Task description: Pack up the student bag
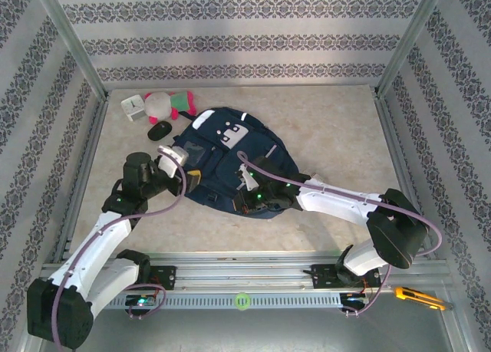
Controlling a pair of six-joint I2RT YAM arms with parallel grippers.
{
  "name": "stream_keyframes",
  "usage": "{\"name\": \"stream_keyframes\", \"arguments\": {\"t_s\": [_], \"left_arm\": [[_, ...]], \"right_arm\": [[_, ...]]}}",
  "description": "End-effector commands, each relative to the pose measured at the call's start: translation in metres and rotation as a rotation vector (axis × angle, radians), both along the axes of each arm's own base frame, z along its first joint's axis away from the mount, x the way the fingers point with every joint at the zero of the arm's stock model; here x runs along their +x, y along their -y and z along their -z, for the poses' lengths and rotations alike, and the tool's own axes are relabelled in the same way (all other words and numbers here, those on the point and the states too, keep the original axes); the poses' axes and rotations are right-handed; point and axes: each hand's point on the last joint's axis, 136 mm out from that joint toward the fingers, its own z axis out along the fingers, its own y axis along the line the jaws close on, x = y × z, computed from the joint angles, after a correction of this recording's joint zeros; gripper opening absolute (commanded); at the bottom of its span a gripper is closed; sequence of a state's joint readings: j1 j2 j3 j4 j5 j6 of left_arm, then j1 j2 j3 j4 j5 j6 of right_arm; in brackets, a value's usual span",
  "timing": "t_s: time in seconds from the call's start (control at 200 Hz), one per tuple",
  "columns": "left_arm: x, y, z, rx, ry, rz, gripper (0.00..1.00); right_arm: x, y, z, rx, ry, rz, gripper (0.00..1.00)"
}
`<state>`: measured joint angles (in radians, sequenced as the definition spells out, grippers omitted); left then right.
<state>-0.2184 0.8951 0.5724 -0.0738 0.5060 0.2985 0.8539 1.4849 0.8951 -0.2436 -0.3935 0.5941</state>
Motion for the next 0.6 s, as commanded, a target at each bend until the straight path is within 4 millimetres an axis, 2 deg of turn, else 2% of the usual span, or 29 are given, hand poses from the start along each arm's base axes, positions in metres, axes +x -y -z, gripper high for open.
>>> {"name": "stream_keyframes", "arguments": {"t_s": [0.0,0.15,0.295,0.475,0.52,0.595], "left_arm": [[-0.033,0.036,0.015,0.199,0.133,0.406,0.77],[-0.031,0.062,0.027,0.316,0.197,0.584,0.83],[-0.020,0.088,0.036,0.355,0.249,0.671,0.83],[-0.019,0.113,0.055,0.431,0.302,0.764,0.84],[-0.018,0.116,0.062,0.448,0.312,0.771,0.82],[-0.013,0.118,0.073,0.473,0.332,0.777,0.69]], "right_arm": [[-0.005,-0.012,-0.018,0.078,0.010,-0.088,0.00],[-0.007,-0.010,-0.017,0.094,0.001,-0.112,0.00],[-0.009,-0.010,-0.017,0.105,0.001,-0.133,0.00],[-0.006,-0.008,-0.016,0.115,-0.006,-0.122,0.00],[-0.006,-0.007,-0.017,0.119,-0.007,-0.122,0.00],[-0.005,-0.005,-0.016,0.120,-0.009,-0.116,0.00]]}}
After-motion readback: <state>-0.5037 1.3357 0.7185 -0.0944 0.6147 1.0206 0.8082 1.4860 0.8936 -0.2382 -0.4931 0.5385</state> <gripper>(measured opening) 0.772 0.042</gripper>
